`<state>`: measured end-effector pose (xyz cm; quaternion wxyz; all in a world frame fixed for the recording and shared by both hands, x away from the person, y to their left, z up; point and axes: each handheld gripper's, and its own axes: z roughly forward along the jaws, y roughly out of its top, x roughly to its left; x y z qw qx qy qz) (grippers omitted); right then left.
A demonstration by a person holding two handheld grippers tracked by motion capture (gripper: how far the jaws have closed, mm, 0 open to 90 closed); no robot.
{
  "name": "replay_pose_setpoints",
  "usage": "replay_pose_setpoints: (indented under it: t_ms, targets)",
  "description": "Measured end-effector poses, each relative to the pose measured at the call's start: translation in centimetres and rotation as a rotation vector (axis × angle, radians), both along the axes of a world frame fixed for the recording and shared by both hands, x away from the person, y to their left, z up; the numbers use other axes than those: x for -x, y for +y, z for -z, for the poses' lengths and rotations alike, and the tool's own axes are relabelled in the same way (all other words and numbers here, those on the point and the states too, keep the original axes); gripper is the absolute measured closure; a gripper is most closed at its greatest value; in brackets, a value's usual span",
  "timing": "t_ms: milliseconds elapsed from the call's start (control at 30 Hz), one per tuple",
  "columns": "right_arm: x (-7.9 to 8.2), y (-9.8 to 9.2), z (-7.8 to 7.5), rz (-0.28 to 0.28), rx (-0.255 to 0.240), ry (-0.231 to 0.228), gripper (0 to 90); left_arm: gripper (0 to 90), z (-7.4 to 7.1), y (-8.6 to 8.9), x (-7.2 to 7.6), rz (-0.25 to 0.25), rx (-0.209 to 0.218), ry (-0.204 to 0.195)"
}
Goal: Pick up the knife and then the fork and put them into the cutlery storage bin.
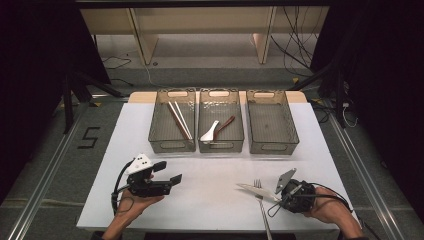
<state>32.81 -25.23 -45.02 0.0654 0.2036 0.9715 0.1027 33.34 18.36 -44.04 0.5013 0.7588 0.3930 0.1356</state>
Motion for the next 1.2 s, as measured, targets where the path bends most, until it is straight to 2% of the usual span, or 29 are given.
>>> replay_pose_setpoints:
  t_ms: [200, 467, 700, 767, 900, 1033, 1200]
  targets:
    - [-0.3, 0.1, -0.8, 0.051, -0.057, -0.030, 80.6, 22.4, 0.0, 0.1, 0.0, -0.003, 0.005, -0.006]
    - [-1.2, -0.1, -1.8, 0.142, -0.171, -0.059, 80.7, 22.4, -0.1, 0.2, 0.0, -0.008, 0.009, -0.008]
    - [-2.6, -0.8, -2.5, 0.261, -0.266, -0.071, 80.7, 22.4, -0.1, 0.4, 0.1, -0.013, 0.011, -0.018]
    - [-3.0, -1.0, -2.8, 0.291, -0.292, -0.088, 80.7, 22.4, -0.1, 0.4, 0.1, -0.016, 0.020, -0.020]
    - [-3.8, -1.3, -3.3, 0.339, -0.345, -0.086, 80.7, 22.4, -0.1, 0.6, 0.1, -0.023, 0.023, -0.024]
    - [-4.6, -1.4, -3.7, 0.388, -0.383, -0.113, 80.7, 22.3, -0.1, 0.7, 0.1, -0.025, 0.027, -0.029]
    - [-5.6, -1.3, -4.5, 0.416, -0.430, -0.119, 80.6, 22.3, -0.1, 0.7, 0.2, -0.027, 0.028, -0.032]
